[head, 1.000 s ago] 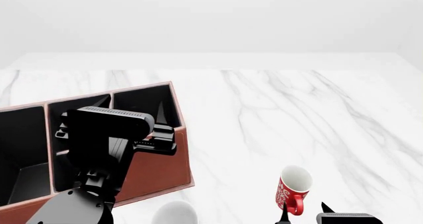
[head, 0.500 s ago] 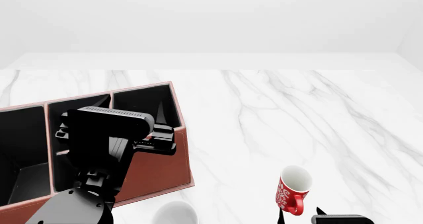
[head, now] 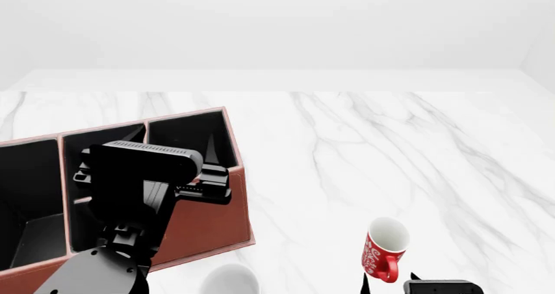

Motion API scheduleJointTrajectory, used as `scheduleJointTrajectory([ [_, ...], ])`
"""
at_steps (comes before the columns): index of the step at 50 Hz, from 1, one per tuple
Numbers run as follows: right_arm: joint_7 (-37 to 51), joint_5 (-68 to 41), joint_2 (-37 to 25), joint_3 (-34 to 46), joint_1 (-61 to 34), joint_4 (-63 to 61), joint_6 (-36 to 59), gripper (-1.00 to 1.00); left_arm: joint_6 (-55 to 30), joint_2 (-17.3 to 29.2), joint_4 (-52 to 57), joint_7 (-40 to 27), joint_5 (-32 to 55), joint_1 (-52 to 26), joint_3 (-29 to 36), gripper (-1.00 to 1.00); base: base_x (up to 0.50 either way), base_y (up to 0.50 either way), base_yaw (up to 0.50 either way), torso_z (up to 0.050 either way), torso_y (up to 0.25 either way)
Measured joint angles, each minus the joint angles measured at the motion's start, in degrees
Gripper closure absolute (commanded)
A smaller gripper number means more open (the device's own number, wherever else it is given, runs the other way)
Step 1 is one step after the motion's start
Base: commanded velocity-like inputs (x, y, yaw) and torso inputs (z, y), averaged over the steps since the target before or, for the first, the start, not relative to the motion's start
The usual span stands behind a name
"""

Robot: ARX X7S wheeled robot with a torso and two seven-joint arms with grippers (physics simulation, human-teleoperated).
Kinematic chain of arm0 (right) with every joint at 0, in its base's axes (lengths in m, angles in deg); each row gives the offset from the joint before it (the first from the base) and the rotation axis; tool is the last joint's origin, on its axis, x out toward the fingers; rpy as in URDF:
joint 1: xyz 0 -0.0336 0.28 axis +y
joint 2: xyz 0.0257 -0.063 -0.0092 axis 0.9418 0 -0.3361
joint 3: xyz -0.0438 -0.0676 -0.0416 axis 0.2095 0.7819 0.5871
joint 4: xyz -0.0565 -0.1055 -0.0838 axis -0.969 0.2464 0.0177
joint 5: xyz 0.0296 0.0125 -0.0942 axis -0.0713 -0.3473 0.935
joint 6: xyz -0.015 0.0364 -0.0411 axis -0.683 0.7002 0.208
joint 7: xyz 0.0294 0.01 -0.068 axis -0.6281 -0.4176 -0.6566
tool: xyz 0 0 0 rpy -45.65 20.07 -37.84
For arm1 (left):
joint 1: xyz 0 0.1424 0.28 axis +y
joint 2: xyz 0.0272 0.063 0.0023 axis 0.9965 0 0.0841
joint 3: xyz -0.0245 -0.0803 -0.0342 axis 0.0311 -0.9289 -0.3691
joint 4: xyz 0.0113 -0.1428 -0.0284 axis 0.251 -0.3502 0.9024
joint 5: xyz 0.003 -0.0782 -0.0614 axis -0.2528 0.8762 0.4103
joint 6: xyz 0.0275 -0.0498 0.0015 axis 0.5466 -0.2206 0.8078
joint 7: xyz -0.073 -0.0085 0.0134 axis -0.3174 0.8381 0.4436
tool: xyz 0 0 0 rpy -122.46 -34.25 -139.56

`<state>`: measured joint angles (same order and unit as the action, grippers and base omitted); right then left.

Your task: Pick up the red mug and place it to the right of the caddy.

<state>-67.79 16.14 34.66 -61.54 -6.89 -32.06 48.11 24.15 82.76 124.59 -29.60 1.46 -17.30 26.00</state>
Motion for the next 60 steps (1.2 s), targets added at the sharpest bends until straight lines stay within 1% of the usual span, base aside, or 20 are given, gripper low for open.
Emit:
scheduleJointTrajectory([
  [1, 0.01, -0.02, 0.01, 0.01, -0.04, 0.08, -0.03, -1.00, 0.03, 0.02, -0.01, -0.03, 0.02, 0.01, 0.01, -1.00, 0.00, 0.00, 0.00, 0.000, 0.000],
  [2, 0.02, -0.05, 0.03, 0.02, -0.08, 0.17, -0.07, 1.00, 0.05, 0.04, -0.03, -0.05, 0.05, 0.02, 0.02, -1.00, 0.00, 0.00, 0.00, 0.000, 0.000],
  [28, 0.87, -0.93, -0.22, -0.10, -0.43, 0.63, -0.43, 1.00, 0.56, 0.56, -0.35, -0.78, 0.72, 0.11, 0.18, -1.00, 0.00, 0.00, 0.00, 0.000, 0.000],
  [36, 0.90, -1.32, -1.08, 0.26, -2.36, -0.96, 0.56, 1.00, 0.55, 0.69, -0.36, -1.01, 1.00, 0.03, 0.15, -1.00, 0.00, 0.00, 0.00, 0.000, 0.000],
  [43, 0.60, -1.83, -2.10, 1.32, -7.21, -3.69, 4.10, 1.00, 0.58, 0.80, -0.44, -1.21, 1.20, -0.10, 0.19, -1.00, 0.00, 0.00, 0.00, 0.000, 0.001],
  [49, -0.47, -1.51, -2.30, 4.17, -13.31, -3.96, 7.39, 1.00, 0.59, 0.94, -0.51, -1.37, 1.38, -0.16, 0.20, -1.00, 0.00, 0.00, 0.00, 0.000, 0.000],
  [60, -4.24, -0.52, -0.79, 10.74, -25.54, 2.10, 10.89, 1.00, 0.83, 1.21, -0.86, -1.52, 1.65, -0.24, 0.23, -1.00, 0.00, 0.00, 0.00, 0.000, 0.001],
])
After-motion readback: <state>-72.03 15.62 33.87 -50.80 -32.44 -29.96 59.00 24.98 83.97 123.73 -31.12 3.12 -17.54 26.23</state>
